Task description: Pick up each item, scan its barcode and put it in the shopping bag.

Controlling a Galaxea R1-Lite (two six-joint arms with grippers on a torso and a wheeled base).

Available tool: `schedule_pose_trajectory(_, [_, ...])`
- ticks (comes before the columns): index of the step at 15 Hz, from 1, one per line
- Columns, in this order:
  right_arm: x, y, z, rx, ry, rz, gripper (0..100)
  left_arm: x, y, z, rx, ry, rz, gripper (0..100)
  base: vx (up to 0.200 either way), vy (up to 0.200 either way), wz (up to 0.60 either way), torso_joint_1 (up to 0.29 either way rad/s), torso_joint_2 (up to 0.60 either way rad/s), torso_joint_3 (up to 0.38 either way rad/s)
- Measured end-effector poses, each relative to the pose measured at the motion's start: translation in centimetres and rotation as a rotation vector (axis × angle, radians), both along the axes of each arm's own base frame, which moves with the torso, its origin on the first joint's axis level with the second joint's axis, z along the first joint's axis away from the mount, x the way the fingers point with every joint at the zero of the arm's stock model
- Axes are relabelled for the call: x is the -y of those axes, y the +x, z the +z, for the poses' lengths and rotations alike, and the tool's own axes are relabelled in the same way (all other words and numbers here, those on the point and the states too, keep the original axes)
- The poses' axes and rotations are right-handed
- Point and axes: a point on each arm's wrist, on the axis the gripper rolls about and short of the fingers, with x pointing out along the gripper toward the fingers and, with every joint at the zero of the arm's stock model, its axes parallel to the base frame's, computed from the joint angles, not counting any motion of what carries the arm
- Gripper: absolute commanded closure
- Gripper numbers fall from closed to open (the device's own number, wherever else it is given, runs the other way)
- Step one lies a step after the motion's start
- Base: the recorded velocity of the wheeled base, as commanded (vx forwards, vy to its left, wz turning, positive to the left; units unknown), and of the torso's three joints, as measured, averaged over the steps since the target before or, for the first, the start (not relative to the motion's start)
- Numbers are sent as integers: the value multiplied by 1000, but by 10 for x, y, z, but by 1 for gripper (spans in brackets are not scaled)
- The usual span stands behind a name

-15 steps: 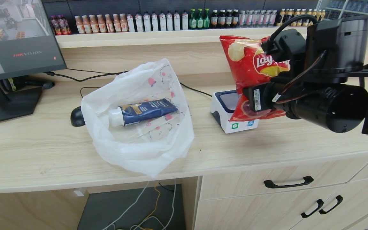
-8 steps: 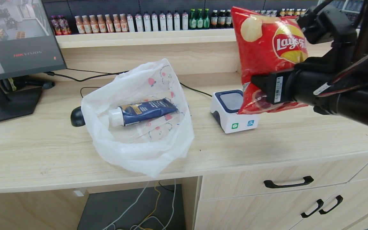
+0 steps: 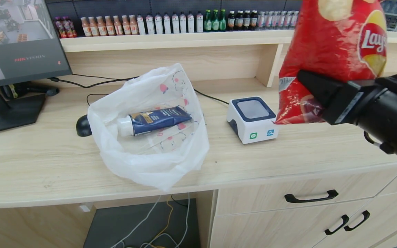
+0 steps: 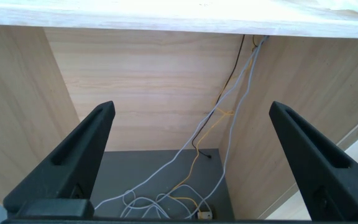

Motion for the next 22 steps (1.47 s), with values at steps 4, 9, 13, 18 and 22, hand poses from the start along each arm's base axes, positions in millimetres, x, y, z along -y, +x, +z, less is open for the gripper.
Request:
schedule_pose_trajectory(4, [7, -21, -28, 79, 71, 49, 100, 0, 0, 0, 0, 0, 0, 0, 0, 0, 0, 0, 0, 0])
schedule_pose_trajectory(9, [2, -36, -37, 102, 13, 100, 100, 0, 0, 0, 0, 1, 0, 0, 0, 0, 0, 0, 0, 0])
schedule_pose_trajectory(13, [2, -41, -24, 161, 27, 170, 100, 0, 0, 0, 0, -2, 0, 0, 0, 0, 0, 0, 0, 0])
schedule_pose_trajectory(18, [-3, -37, -17, 178, 12, 188, 100, 0, 0, 0, 0, -4, 0, 0, 0, 0, 0, 0, 0, 0])
schedule_pose_trajectory(22, [4, -36, -26, 182, 10, 167, 100, 0, 0, 0, 0, -4, 1, 0, 0, 100, 0, -1, 0, 1])
